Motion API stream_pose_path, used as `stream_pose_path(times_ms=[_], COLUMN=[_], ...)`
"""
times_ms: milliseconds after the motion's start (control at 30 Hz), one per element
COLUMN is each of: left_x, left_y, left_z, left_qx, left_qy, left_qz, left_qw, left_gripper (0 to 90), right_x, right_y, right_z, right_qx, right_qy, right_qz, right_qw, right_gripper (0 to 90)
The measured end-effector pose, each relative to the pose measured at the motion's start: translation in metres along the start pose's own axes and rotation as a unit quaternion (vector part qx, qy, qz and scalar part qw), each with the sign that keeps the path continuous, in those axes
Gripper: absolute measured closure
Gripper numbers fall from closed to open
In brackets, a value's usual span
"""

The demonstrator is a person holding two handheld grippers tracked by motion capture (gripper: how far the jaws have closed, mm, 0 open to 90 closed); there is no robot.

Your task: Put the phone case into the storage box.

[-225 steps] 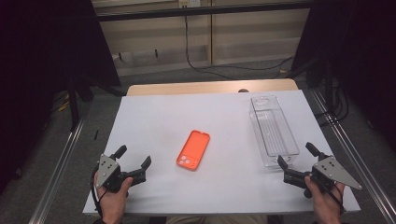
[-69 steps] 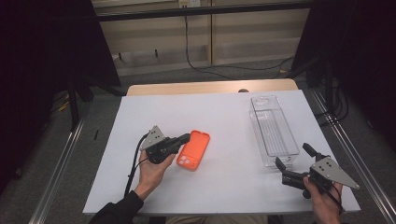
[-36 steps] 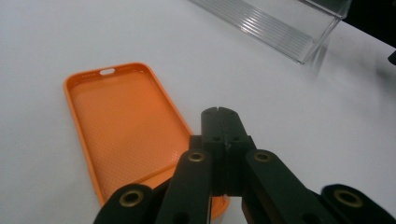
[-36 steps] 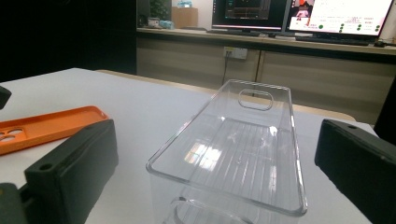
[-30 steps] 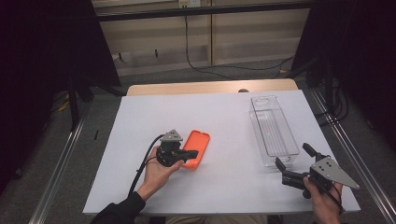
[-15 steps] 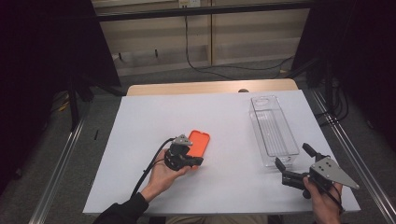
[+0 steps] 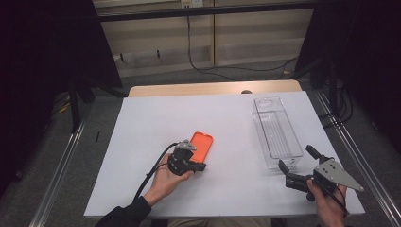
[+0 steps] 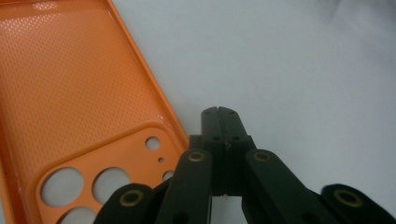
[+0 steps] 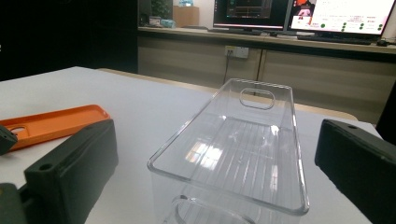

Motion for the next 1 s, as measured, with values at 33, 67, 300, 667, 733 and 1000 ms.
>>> stream_pose_path(times_ms=[33,67,300,667,733,1000], left_x=[0.000,0.001,0.004,0.009,0.010,0.014], left_y=[0.000,0.000,0.003,0.010,0.011,0.015], left_z=[0.000,0.000,-0.004,-0.009,-0.010,-0.013], left_qx=[0.001,0.001,0.000,-0.002,-0.003,-0.001], left_qy=[0.001,0.001,0.001,-0.001,0.001,-0.001], left_qz=[0.000,-0.001,-0.005,-0.016,-0.017,-0.023], left_qw=[1.0000,1.0000,1.0000,0.9999,0.9998,0.9997], left_gripper=[90.0,90.0,90.0,90.0,90.0,90.0], right_x=[0.000,0.000,0.000,0.000,0.000,0.000], right_y=[0.000,0.000,0.000,0.000,0.000,0.000], right_z=[0.000,0.000,0.000,-0.001,-0.001,-0.001], right_qx=[0.000,0.000,-0.001,-0.001,0.000,-0.001], right_qy=[0.000,0.000,0.000,-0.002,-0.002,-0.002], right_qz=[0.000,-0.001,-0.001,-0.002,-0.002,-0.002], right_qw=[1.0000,1.0000,1.0000,1.0000,1.0000,1.0000], right_gripper=[0.0,0.0,0.0,0.0,0.0,0.0])
Point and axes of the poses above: each handheld gripper's, and its own axes: z roughly forward along the jaws, x roughly out of its underside, y roughly to its left, the point moved 7 cm from there along z, roughly forward along the jaws, and after that the axes turned 15 degrees about y, right-handed, at the moved point
